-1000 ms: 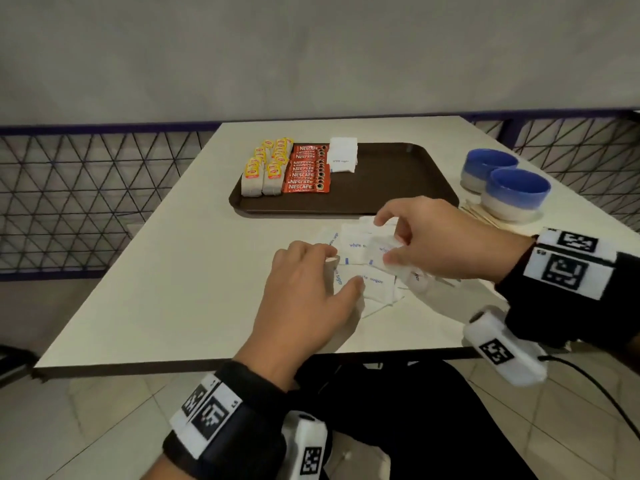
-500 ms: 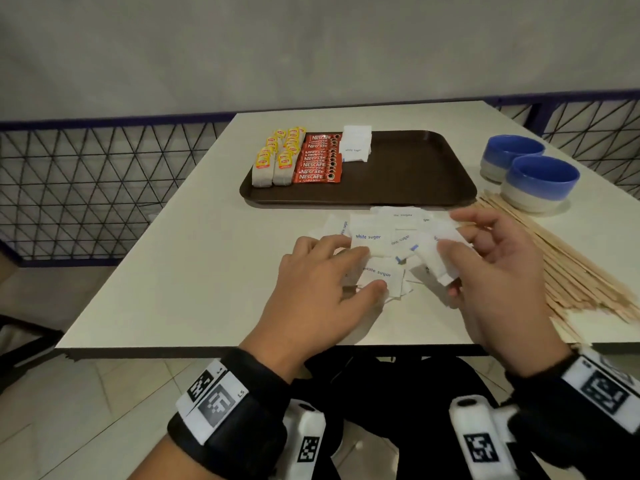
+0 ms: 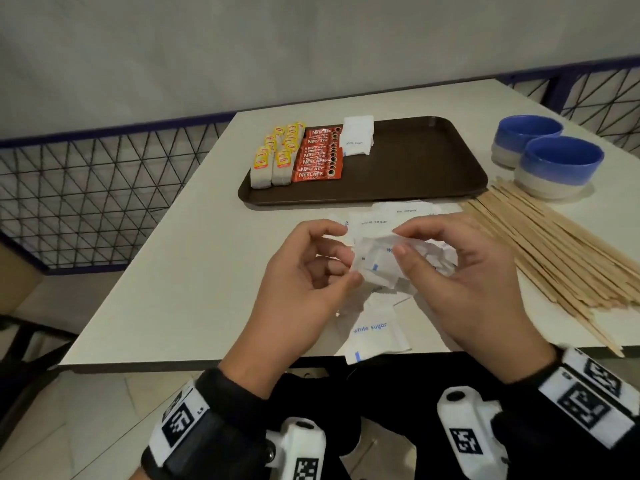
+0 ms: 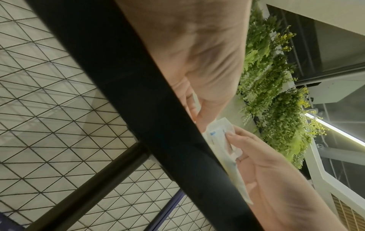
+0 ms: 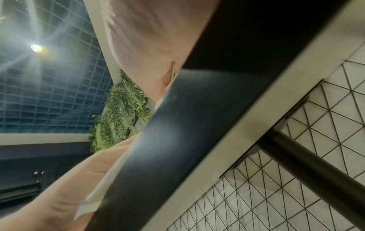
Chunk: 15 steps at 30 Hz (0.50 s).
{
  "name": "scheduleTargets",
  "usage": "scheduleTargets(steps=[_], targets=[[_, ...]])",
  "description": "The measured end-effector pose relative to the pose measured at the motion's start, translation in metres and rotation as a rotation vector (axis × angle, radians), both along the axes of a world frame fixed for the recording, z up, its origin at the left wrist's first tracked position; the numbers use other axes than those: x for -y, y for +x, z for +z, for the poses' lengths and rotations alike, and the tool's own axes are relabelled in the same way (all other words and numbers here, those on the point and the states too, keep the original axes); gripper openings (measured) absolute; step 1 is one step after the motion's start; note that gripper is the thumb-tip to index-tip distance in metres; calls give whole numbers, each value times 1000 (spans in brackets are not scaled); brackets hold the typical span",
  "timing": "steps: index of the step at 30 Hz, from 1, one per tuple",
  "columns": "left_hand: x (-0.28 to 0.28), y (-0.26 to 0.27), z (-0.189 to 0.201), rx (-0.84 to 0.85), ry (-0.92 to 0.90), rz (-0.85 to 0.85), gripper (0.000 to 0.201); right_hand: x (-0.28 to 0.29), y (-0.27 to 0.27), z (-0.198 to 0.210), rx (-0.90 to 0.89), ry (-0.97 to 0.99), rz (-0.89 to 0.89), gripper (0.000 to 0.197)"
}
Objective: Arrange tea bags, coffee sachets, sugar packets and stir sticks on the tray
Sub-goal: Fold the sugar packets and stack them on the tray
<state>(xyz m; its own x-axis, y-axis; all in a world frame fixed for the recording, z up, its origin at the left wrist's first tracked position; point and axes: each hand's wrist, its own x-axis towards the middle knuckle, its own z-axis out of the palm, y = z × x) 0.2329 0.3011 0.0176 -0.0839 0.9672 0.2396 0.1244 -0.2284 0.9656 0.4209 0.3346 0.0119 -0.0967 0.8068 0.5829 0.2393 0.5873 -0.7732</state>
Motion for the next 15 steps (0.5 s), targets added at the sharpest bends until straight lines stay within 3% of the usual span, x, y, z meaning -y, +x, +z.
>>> scheduleTargets(steps=[3, 6, 11, 15], targets=[[0, 1, 1, -5, -31, -60, 63, -3, 1, -2, 34, 60, -22, 28], [1, 2, 1, -60, -47, -97, 63, -6, 0, -3, 143, 106, 27, 21], [4, 2, 3, -41, -58, -99, 58, -8, -4, -7, 216, 84, 57, 23], [4, 1, 4, 15, -47, -82, 41, -6, -5, -9, 226, 72, 30, 26]])
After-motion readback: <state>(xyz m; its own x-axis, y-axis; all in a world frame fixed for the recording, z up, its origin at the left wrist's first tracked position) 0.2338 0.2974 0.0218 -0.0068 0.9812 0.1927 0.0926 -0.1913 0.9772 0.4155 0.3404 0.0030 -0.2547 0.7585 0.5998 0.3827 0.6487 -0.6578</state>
